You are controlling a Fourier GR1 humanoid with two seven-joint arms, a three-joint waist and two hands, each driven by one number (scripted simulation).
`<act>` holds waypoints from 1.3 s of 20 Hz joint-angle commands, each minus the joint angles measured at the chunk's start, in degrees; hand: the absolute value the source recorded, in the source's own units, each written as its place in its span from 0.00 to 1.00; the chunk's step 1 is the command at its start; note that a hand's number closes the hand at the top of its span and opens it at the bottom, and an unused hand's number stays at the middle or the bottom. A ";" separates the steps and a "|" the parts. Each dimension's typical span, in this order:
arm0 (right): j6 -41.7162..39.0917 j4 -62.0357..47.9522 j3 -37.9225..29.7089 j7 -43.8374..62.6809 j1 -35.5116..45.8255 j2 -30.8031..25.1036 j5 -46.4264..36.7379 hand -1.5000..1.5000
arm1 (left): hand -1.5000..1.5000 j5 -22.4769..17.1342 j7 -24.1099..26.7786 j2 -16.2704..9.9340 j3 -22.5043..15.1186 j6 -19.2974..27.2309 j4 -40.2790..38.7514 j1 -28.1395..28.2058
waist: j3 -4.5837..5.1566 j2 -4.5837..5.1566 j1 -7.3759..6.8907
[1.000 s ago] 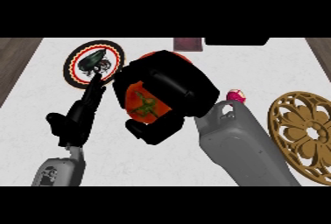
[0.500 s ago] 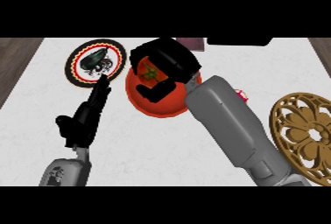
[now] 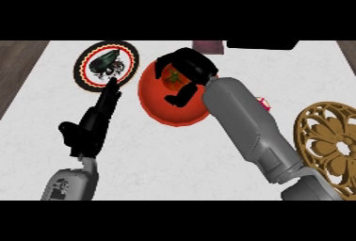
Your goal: Pick the tomato from the placemat and place it in the bowl
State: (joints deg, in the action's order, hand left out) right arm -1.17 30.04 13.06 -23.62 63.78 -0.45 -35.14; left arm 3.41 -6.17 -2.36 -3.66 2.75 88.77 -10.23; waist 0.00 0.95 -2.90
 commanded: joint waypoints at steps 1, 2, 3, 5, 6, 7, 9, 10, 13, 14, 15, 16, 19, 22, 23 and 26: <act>-5.71 -7.87 -0.78 -4.29 1.93 0.43 2.43 0.00 | 0.50 1.72 3.94 0.73 -0.91 0.73 -2.38 1.19 | 0.02 0.30 -0.47; -5.45 -9.81 -0.77 -7.94 0.17 0.43 1.45 0.00 | 0.50 0.00 2.43 0.10 -0.33 -0.69 -0.84 0.96 | 0.00 0.35 -0.45; -4.84 -11.39 -0.73 -9.23 0.97 0.43 1.95 0.00 | 0.50 0.31 -0.81 0.23 -0.35 0.11 0.66 -0.82 | -0.03 0.41 -1.03; -7.62 -12.32 -4.23 -12.17 3.54 0.20 4.39 0.00 | 0.50 -0.57 -0.02 -0.41 0.36 -0.94 0.17 -0.76 | -0.03 0.28 -0.27; -9.24 -12.61 -5.08 -13.70 3.80 -0.66 5.20 0.00 | 0.50 1.14 -0.61 1.25 -0.51 1.28 -1.10 -2.20 | -0.04 0.21 0.25; -10.11 -12.10 -6.23 -14.31 3.50 0.43 6.87 0.00 | 0.50 0.07 2.76 -0.85 0.82 -0.92 -2.26 0.63 | -0.01 0.10 0.25; -9.32 -12.10 -9.48 -17.64 3.40 -0.19 9.51 0.00 | 0.50 1.45 1.15 0.97 -1.13 0.83 -0.14 1.09 | -0.06 0.11 0.06; -9.35 -11.79 -10.98 -17.27 5.23 -0.14 10.71 0.00 | 0.50 0.23 0.29 1.11 -0.79 0.11 -0.18 0.62 | -0.05 0.02 0.18; -9.04 -12.81 -14.03 -18.39 6.02 -1.09 13.23 0.00 | 0.50 0.47 0.99 -0.34 -0.37 -0.70 0.50 1.70 | -0.03 -0.13 0.40; -8.77 -13.62 -15.10 -16.52 6.96 -0.28 14.05 0.00 | 0.50 -0.59 1.97 -1.81 1.05 -2.13 -0.46 1.82 | -0.01 -0.14 0.49; -11.72 -14.29 -16.43 -18.52 6.23 -3.01 15.36 0.00 | 0.50 0.03 1.26 -0.65 1.02 -0.37 -0.28 0.71 | -0.03 -0.05 0.57; -13.69 -15.51 -17.58 -16.36 8.43 -4.05 16.25 0.00 | 0.50 0.06 1.28 -0.23 0.94 -0.19 -0.91 -0.31 | -0.02 0.03 0.46; -18.10 -18.06 -19.42 -14.80 9.64 -6.77 17.75 0.00 | 0.50 -0.76 2.69 -0.36 0.67 -1.46 -0.52 1.78 | 0.00 0.19 0.02; -23.70 -19.41 -19.91 -15.20 8.67 -9.04 18.35 0.00 | 0.50 1.21 1.96 0.83 -0.37 0.51 -0.92 0.97 | -0.02 0.07 0.49; -24.30 -20.29 -21.18 -14.79 9.26 -9.91 19.38 0.00 | 0.50 -0.90 -0.51 0.14 -0.19 -1.33 2.52 1.32 | -0.04 0.20 -0.32; -30.72 -21.26 -22.79 -14.31 10.90 -13.86 20.92 0.00 | 0.50 0.68 0.80 1.11 -1.01 -0.11 0.77 0.73 | -0.05 0.45 -0.44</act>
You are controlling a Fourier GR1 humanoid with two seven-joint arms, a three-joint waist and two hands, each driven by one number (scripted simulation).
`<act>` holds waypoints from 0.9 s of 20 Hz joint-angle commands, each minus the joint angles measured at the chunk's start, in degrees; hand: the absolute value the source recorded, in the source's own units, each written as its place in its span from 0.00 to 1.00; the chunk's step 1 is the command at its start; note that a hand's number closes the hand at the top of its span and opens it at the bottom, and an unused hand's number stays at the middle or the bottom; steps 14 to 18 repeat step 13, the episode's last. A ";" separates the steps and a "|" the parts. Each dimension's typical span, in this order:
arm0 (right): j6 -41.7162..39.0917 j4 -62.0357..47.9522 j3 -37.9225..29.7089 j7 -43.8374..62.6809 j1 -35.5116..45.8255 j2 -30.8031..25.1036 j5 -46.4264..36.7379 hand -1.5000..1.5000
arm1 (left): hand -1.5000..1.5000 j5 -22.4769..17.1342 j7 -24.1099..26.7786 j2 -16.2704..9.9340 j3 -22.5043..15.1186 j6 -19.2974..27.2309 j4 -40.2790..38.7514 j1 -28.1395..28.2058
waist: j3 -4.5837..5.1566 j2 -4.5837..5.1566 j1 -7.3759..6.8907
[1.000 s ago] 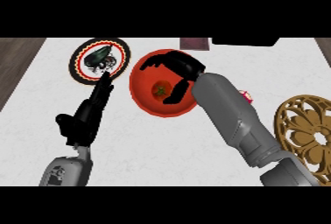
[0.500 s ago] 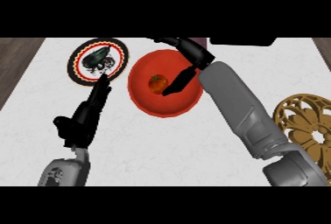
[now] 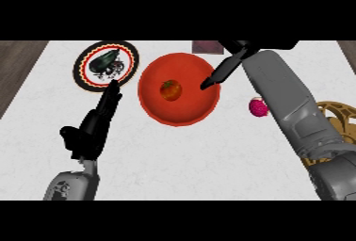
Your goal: Pick the tomato from the placemat and place it in the bowl
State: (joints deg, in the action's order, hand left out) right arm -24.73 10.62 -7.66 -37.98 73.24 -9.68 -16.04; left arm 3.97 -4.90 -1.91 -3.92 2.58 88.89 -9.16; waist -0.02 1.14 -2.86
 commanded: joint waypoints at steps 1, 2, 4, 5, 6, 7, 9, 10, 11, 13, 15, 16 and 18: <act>-7.05 -1.93 -1.00 -1.31 -0.53 -3.15 0.82 0.00 | 0.50 -0.05 -1.00 -0.05 0.14 0.00 0.29 -0.35 | -0.02 0.13 -0.23; -8.47 -2.02 -0.56 -2.20 -1.39 -4.87 0.31 0.00 | 0.50 -0.66 0.71 -1.00 0.62 -1.07 0.72 1.34 | -0.02 0.23 -0.54; -11.45 -1.82 -0.53 -2.89 -1.96 -5.98 0.46 0.00 | 0.50 -0.04 -0.79 -0.62 0.24 -0.38 1.34 -0.25 | -0.05 0.15 -0.42; -11.46 -0.83 -0.74 -4.55 -2.63 -5.05 0.86 0.00 | 0.50 -0.20 1.17 -0.43 0.08 -0.89 0.20 0.24 | -0.04 0.10 -0.16; -11.21 -1.28 -0.89 -4.05 -2.99 -4.78 1.00 0.00 | 0.50 0.40 0.44 -0.57 -0.28 -0.65 0.69 0.49 | -0.05 0.19 -0.45; -13.64 -0.81 0.01 -4.25 -3.48 -6.02 0.30 0.00 | 0.50 -0.30 -0.06 -0.53 0.47 -0.67 0.33 -0.57 | -0.05 0.04 0.05; -12.34 0.04 1.59 -7.44 -6.18 -5.71 -1.23 0.00 | 0.50 0.79 -2.44 -0.07 0.30 0.76 0.27 -2.46 | -0.11 0.40 -0.46; -13.29 0.23 1.54 -7.48 -6.17 -6.03 -1.03 0.00 | 0.50 0.58 0.81 -0.23 0.27 0.12 -0.27 0.05 | -0.07 0.30 -0.45; -15.39 0.88 1.84 -8.65 -7.08 -8.08 -1.13 0.00 | 0.50 -0.58 -0.90 -0.79 0.36 -1.02 1.68 0.81 | -0.09 0.07 -0.24; -14.84 1.08 2.41 -7.91 -5.96 -7.66 -1.56 0.00 | 0.50 -1.25 -1.41 -1.15 1.77 -1.19 -0.31 -2.37 | -0.09 0.36 -0.45; -14.84 1.08 2.41 -7.91 -5.96 -7.66 -1.56 0.00 | 0.50 -1.25 -1.41 -1.15 1.77 -1.19 -0.31 -2.37 | -0.09 0.36 -0.45; -14.84 1.08 2.41 -7.91 -5.96 -7.66 -1.56 0.00 | 0.50 -1.25 -1.41 -1.15 1.77 -1.19 -0.31 -2.37 | -0.09 0.36 -0.45; -14.84 1.08 2.41 -7.91 -5.96 -7.66 -1.56 0.00 | 0.50 -1.25 -1.41 -1.15 1.77 -1.19 -0.31 -2.37 | -0.09 0.36 -0.45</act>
